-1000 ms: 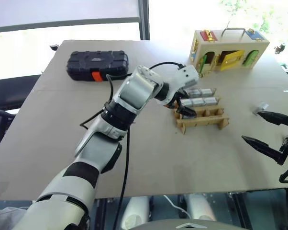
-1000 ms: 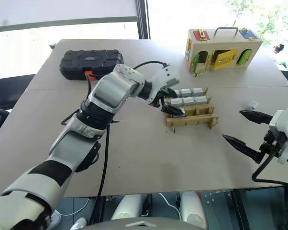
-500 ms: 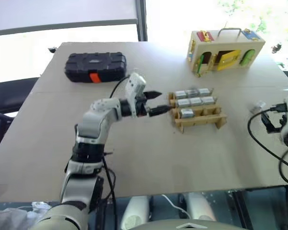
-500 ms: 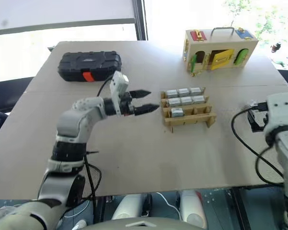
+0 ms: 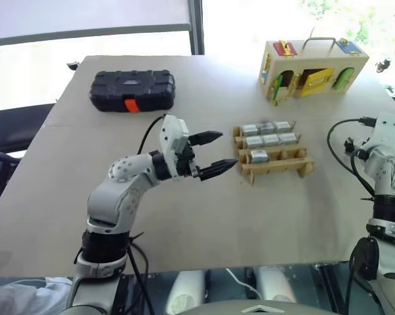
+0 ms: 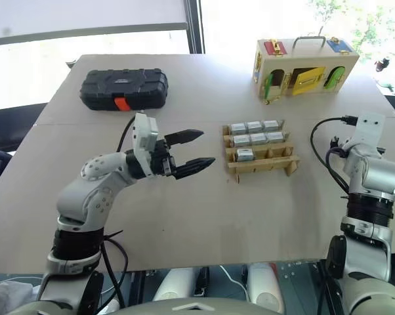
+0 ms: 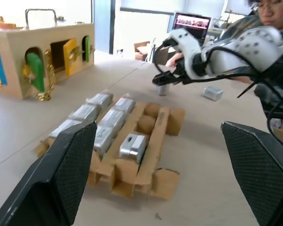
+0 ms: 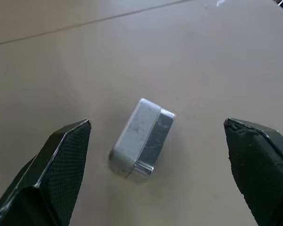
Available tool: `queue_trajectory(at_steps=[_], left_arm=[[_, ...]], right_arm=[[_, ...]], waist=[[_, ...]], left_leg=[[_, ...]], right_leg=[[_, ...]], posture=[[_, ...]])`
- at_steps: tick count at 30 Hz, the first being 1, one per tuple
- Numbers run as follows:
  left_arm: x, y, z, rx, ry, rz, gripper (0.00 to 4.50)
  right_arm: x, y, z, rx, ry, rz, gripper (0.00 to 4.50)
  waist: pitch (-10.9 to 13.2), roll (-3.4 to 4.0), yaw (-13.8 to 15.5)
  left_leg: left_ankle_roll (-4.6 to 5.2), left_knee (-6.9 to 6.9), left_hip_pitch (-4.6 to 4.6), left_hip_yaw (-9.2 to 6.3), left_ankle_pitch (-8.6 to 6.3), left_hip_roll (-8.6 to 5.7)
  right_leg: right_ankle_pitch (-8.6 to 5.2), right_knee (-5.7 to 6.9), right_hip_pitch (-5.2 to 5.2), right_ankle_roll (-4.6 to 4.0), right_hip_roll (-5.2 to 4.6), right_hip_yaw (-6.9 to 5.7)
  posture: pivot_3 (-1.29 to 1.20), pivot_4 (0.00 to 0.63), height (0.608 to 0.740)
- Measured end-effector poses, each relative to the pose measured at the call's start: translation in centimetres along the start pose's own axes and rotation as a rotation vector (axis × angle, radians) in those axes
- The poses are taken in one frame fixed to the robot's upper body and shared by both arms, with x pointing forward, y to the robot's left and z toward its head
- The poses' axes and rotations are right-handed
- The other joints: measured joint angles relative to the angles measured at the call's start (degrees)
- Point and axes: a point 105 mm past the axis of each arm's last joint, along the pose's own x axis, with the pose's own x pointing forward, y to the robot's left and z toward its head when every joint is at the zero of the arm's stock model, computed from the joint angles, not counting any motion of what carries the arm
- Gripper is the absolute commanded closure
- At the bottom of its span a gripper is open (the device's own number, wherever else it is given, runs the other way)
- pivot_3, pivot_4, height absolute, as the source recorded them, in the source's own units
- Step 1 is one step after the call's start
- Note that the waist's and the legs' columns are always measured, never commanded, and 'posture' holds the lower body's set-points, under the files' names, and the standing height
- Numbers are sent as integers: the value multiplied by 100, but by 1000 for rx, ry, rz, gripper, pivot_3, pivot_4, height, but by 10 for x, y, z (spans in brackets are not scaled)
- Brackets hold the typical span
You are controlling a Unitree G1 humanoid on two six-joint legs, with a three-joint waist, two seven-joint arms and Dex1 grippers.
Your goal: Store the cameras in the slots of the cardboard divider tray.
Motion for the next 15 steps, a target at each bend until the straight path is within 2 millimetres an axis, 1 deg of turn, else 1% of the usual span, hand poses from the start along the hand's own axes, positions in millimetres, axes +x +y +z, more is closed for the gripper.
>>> queue_trajectory(at_steps=[1, 2, 3, 7, 10, 12, 13, 14, 15], left_arm=[[-2, -2, 1, 5, -4, -13, 0], [-4, -4, 2, 11, -6, -27, 0], [-6, -6, 2, 12, -7, -39, 0], [-12, -11, 4, 27, -7, -90, 0], [-15, -14, 7, 29, -13, -125, 0], [-16, -16, 10, 26, -27, -141, 0], [-17, -15, 11, 24, -30, -135, 0], [-19, -15, 11, 17, -34, -131, 0], [-20, -15, 10, 8, -35, -122, 0]], right_arm=[[3, 1, 0, 2, 6, 5, 800], [5, 0, 1, 1, 6, 10, 1258], [6, 0, 2, 2, 8, 16, 1818], [10, -3, 4, -2, 8, 29, 3740], [11, -3, 4, -16, 5, 42, 3773], [8, -4, 6, -86, -33, 79, 3773], [3, 0, 10, -146, -91, 141, 3773], [-6, 10, 15, -209, -160, 245, 3773], [-19, 28, 22, -238, -225, 386, 3773]], waist=[[0, 0, -15], [0, 1, -29], [0, 1, -43], [0, 1, -81], [0, 0, -98], [0, 2, -83], [1, 3, -76], [4, 7, -84], [6, 11, -110]], left_leg=[[13, 1, 2, 1, -7, 0], [21, 1, 3, 0, -12, 0], [22, 2, 4, 0, -12, 1], [23, 3, 5, 0, -12, 2], [23, 3, 4, 1, -12, 3], [23, 3, 1, -2, -12, 3], [24, 3, 0, -5, -13, 3], [25, 0, -2, -4, -14, 4], [30, 0, 1, 0, -18, 5]], right_leg=[[0, 1, 1, 0, 1, 1], [0, 1, 2, 0, 3, 1], [0, 1, 3, 0, 5, 2], [0, 1, 4, 0, 8, 3], [0, -1, 4, 1, 10, 5], [0, -3, 3, 1, 8, 1], [-1, -5, 3, 2, 8, -3], [-1, -8, 2, 3, 9, -1], [-1, -10, 2, 4, 10, 3]], posture=[[0, 150, 740], [0, 150, 740], [0, 150, 740], [0, 150, 740], [0, 150, 740], [0, 150, 740], [0, 150, 740], [0, 150, 740], [0, 150, 740]])
